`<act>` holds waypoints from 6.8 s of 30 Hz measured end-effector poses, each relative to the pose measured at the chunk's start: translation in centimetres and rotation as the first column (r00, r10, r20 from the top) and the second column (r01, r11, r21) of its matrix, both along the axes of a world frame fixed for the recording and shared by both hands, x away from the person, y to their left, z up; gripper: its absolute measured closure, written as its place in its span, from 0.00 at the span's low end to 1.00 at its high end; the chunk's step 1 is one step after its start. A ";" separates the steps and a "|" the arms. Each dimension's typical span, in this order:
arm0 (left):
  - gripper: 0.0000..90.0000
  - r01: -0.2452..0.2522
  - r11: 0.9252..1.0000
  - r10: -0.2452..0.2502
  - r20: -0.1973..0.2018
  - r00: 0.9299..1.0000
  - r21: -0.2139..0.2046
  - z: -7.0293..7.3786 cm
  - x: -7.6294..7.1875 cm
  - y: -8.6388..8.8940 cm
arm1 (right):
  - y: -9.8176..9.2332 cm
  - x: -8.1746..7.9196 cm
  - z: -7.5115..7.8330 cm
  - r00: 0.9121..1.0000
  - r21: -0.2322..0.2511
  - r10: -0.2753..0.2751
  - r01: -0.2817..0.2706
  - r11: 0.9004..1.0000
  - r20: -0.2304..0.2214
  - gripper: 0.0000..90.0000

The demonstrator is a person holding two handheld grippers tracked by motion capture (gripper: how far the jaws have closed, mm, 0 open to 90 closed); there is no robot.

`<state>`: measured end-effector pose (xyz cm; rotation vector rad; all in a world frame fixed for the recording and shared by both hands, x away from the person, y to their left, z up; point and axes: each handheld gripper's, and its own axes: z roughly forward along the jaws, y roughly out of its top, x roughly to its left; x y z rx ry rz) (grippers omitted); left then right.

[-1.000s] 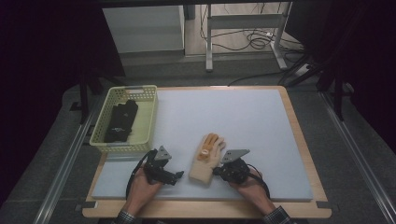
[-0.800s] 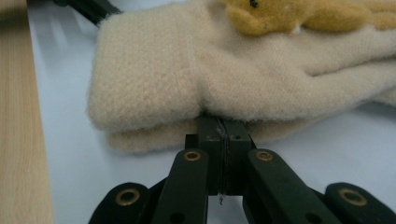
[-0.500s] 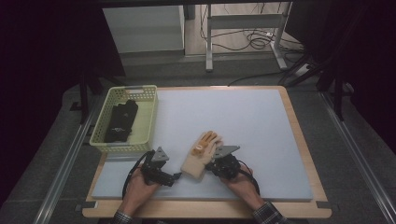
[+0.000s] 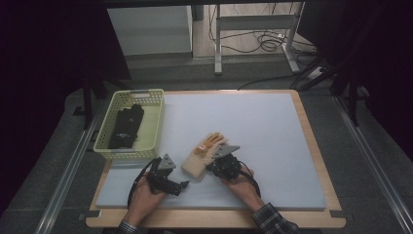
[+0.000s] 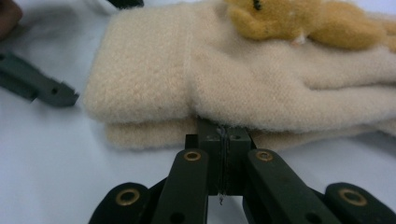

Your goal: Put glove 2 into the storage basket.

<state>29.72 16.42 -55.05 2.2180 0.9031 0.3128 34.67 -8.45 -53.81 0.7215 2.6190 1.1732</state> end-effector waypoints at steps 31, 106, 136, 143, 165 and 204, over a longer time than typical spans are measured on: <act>0.03 0.002 1.000 -0.002 -0.001 1.000 0.005 0.0 0.0 0.0 | -9.0 -1.0 2.0 0.988 -0.030 -0.135 0.138 0.990 0.070 0.11; 0.21 0.053 0.989 -0.034 -0.129 0.991 0.141 2.6 8.9 -9.7 | -11.9 -0.4 0.2 0.975 -0.095 -0.220 0.223 0.970 0.037 0.01; 0.74 0.008 0.991 0.002 -0.076 0.997 0.132 8.1 9.6 -8.6 | -11.9 -0.4 0.2 0.975 -0.095 -0.221 0.223 0.970 0.037 0.01; 0.74 -0.060 0.989 0.070 -0.068 0.995 0.137 10.6 11.0 -6.7 | -11.9 -0.4 0.2 0.975 -0.094 -0.220 0.222 0.970 0.038 0.01; 0.72 -0.451 0.883 0.457 -0.015 0.890 0.132 15.0 14.9 7.5 | -11.9 -0.4 0.2 0.975 -0.092 -0.219 0.221 0.971 0.039 0.01; 0.13 -0.517 0.816 0.571 -0.224 0.790 0.258 5.7 19.7 10.9 | -11.9 -0.4 0.2 0.975 -0.090 -0.219 0.221 0.971 0.039 0.01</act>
